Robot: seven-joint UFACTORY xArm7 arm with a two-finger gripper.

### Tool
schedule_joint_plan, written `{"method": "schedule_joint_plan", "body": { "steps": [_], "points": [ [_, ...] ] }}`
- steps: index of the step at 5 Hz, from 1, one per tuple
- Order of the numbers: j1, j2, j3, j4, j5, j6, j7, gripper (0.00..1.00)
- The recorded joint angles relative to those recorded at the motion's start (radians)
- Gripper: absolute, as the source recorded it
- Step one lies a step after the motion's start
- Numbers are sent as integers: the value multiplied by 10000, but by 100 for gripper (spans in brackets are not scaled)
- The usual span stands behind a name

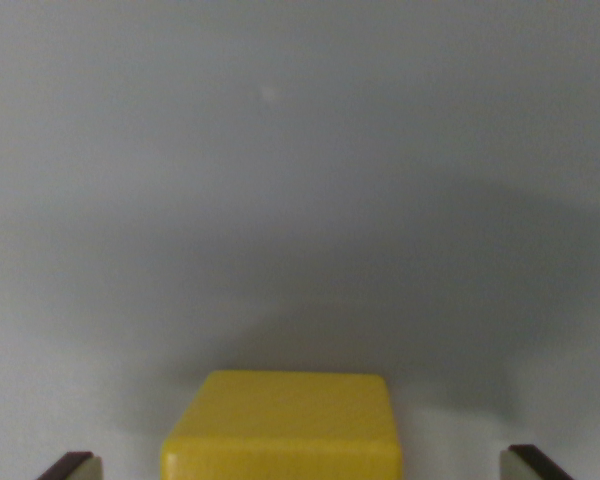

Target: Pick yellow cube

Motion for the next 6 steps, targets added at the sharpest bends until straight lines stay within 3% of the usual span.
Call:
{"method": "schedule_joint_plan", "body": {
  "steps": [6],
  "points": [
    [1,12,-8,-134,13,-130,-21,0]
  ]
}}
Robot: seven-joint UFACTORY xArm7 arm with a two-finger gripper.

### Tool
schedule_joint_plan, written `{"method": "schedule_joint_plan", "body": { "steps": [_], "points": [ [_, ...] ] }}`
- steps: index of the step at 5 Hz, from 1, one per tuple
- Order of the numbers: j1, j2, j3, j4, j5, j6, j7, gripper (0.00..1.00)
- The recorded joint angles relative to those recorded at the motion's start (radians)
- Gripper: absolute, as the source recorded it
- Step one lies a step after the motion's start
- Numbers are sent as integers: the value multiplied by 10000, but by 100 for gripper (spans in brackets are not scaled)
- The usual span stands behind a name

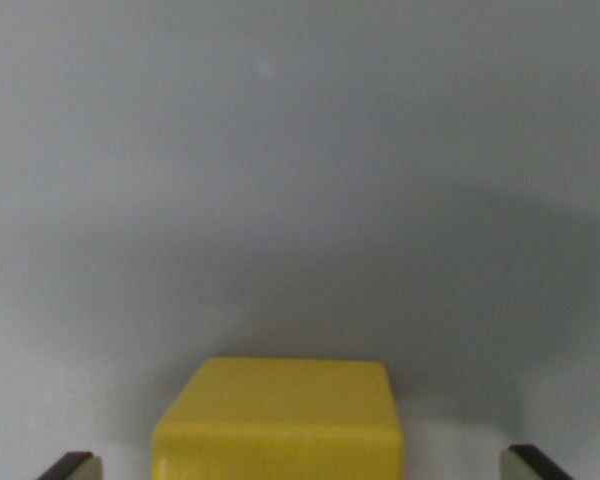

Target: Pick yellow cube

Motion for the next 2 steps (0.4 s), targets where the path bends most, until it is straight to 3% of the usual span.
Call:
{"method": "schedule_joint_plan", "body": {
  "steps": [1,2],
  "points": [
    [0,0,0,0,0,0,0,0],
    [0,0,0,0,0,0,0,100]
  ]
}}
